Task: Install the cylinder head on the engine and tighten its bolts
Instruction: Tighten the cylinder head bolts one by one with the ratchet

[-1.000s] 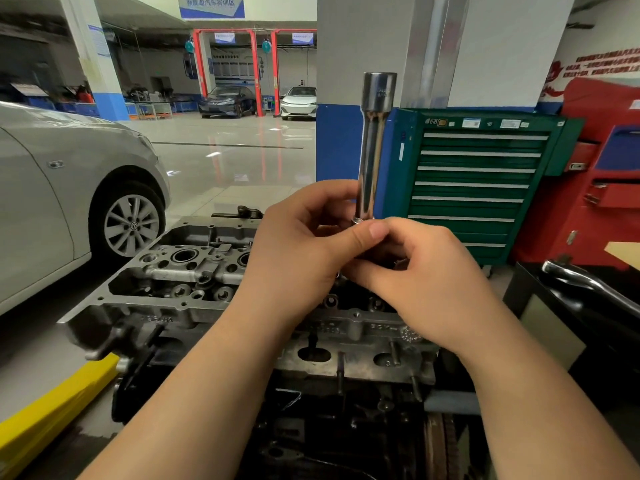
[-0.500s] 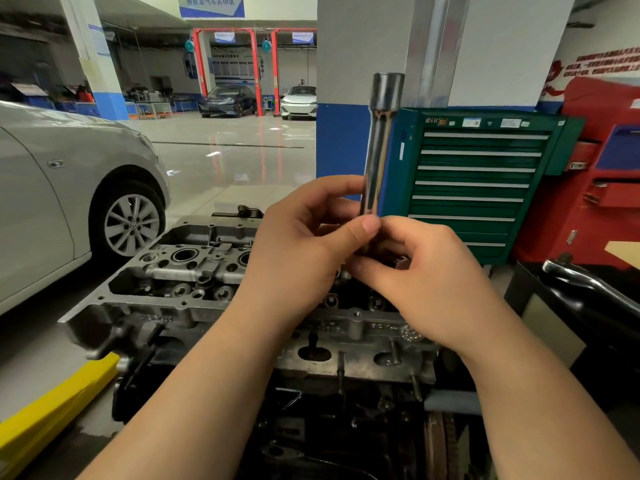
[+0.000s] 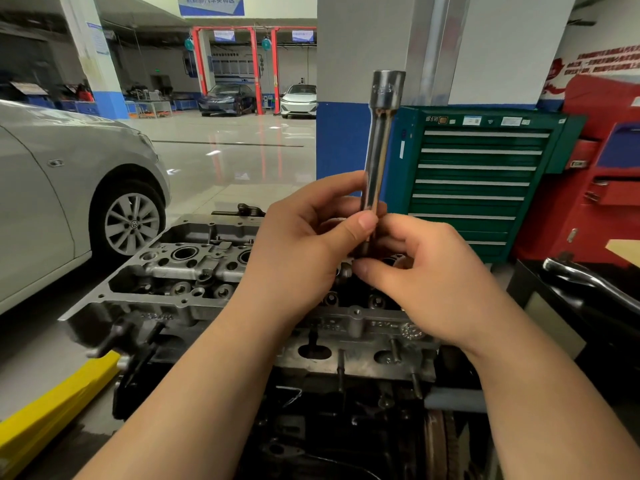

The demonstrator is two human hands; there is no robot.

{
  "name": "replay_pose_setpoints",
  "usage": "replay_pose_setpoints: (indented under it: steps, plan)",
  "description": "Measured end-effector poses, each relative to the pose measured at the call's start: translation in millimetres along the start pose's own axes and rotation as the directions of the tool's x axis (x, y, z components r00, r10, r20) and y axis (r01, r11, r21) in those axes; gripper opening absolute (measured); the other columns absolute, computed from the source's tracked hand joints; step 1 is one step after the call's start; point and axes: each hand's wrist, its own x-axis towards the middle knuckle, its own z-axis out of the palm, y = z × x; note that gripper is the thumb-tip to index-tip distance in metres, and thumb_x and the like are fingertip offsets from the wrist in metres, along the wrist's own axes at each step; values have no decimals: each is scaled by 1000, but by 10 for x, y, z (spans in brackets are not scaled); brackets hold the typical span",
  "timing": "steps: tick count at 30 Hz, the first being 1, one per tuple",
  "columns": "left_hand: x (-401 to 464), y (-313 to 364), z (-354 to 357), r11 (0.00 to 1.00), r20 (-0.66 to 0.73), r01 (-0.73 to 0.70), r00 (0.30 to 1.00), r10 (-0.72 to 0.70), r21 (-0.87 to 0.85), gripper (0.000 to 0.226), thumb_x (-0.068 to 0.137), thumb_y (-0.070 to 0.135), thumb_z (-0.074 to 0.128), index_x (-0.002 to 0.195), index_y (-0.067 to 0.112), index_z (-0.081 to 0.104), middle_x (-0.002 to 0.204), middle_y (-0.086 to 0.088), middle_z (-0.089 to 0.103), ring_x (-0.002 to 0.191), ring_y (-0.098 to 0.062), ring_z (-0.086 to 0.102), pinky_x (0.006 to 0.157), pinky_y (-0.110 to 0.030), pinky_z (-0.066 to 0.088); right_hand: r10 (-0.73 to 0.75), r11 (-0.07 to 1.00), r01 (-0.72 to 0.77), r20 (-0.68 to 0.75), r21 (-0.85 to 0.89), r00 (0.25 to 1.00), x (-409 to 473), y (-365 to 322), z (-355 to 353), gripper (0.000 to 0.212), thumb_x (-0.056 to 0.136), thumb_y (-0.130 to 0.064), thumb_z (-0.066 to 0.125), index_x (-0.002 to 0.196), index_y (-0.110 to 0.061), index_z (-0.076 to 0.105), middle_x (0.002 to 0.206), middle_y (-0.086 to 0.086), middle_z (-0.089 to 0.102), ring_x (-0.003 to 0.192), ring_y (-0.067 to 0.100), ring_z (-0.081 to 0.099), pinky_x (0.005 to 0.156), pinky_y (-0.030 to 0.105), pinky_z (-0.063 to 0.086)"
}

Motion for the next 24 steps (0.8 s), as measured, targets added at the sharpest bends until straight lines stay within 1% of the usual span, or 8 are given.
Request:
replay_pose_setpoints:
  steps: [2, 6, 10, 13, 15, 18, 20, 24]
  plan:
    - [-10, 13, 4, 999, 32, -5, 999, 6, -37, 37, 94, 8, 68, 128, 22, 71, 107, -6, 81, 104, -24, 77, 90, -34, 61, 2, 1000, -2, 33, 3, 999, 3, 14, -14, 26, 92, -21, 76, 111, -38, 72, 104, -25, 76, 103, -5, 70, 94, 34, 55]
    - [-11, 20, 13, 998, 6, -48, 999, 47, 30, 37, 88, 13, 81, 123, 19, 73, 108, -8, 78, 105, -26, 74, 94, -49, 61, -36, 994, 37, 6, -105, 999, -4, -2, 2, 31, 93, -28, 75, 117, -46, 68, 104, -36, 71, 100, -14, 65, 78, 9, 50]
    - [4, -37, -9, 1000, -82, -18, 996, 19, 10, 33, 80, 15, 86, 112, 20, 79, 95, -8, 76, 93, -23, 76, 85, -38, 61, 5, 986, -17, -72, -168, 997, -4, -13, 37, 23, 85, -42, 80, 103, -41, 66, 93, -26, 71, 87, -5, 66, 68, 18, 46]
    - [7, -49, -10, 1000, -25, -8, 1000, 9, 18, 34, 89, 14, 77, 122, 18, 76, 105, -5, 80, 103, -22, 76, 95, -41, 59, 17, 986, -36, -119, -161, 993, -6, -1, 37, 23, 79, -50, 81, 89, -39, 63, 81, -18, 70, 71, 1, 64, 60, 24, 43]
    - [8, -54, -17, 999, 23, -18, 1000, 17, 51, 33, 95, 11, 70, 127, 18, 73, 111, -2, 80, 110, -21, 75, 100, -42, 58, 18, 996, -24, -82, -82, 996, -17, -6, 25, 17, 83, -48, 77, 95, -40, 68, 85, -21, 73, 77, -2, 68, 68, 29, 51]
    - [15, -41, -30, 999, 29, -9, 1000, 8, 52, 35, 98, 6, 64, 131, 14, 70, 114, -1, 80, 113, -17, 74, 100, -34, 58, 15, 1000, -15, 5, -5, 1000, -27, -14, -10, 19, 95, -27, 72, 109, -40, 73, 103, -27, 75, 103, -4, 69, 92, 38, 55]
    - [-1, -23, -15, 999, 31, 9, 999, -11, 47, 34, 99, 3, 64, 131, 13, 70, 115, -2, 80, 114, -18, 74, 102, -34, 57, 23, 1000, -23, 7, -13, 1000, -28, -4, -20, 22, 95, -22, 73, 106, -40, 72, 100, -27, 75, 99, -6, 69, 88, 33, 54]
    - [-7, 175, -106, 996, 67, 66, 995, -71, 67, 27, 95, 8, 74, 120, 15, 76, 112, -3, 80, 107, -20, 76, 95, -36, 59, 21, 992, -26, -44, -122, 999, -42, -20, 22, 21, 90, -34, 78, 103, -45, 66, 104, -34, 68, 101, -16, 61, 77, 15, 44]
